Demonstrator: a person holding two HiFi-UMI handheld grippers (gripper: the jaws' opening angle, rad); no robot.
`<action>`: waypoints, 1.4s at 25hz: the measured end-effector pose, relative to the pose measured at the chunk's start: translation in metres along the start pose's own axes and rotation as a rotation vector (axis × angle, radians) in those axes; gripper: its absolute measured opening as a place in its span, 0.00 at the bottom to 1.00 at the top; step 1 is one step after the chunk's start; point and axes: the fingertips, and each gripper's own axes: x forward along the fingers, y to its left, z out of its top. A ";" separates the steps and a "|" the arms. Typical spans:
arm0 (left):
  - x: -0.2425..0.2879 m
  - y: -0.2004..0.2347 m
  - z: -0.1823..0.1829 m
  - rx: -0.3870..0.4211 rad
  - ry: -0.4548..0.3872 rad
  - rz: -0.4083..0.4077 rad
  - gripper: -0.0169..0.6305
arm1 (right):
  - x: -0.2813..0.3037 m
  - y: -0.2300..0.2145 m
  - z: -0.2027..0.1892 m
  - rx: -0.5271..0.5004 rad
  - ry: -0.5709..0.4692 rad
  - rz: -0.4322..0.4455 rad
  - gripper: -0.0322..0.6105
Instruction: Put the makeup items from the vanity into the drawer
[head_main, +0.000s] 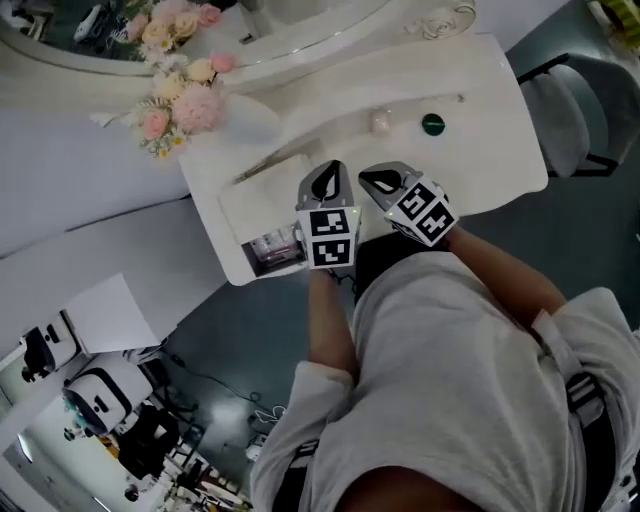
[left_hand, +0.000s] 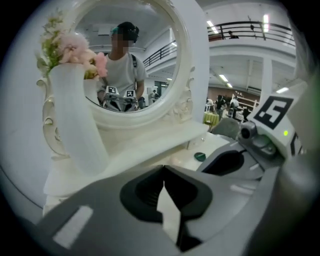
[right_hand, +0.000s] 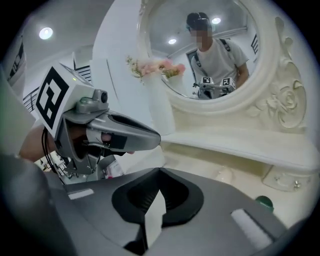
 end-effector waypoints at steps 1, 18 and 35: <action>0.005 -0.002 -0.001 0.016 0.014 -0.014 0.03 | -0.001 -0.005 -0.001 0.011 -0.005 -0.019 0.05; 0.109 -0.060 -0.015 0.186 0.253 -0.172 0.21 | -0.072 -0.094 -0.059 0.101 0.007 -0.267 0.05; 0.174 -0.059 -0.045 0.172 0.403 -0.101 0.34 | -0.122 -0.134 -0.086 0.191 0.002 -0.363 0.05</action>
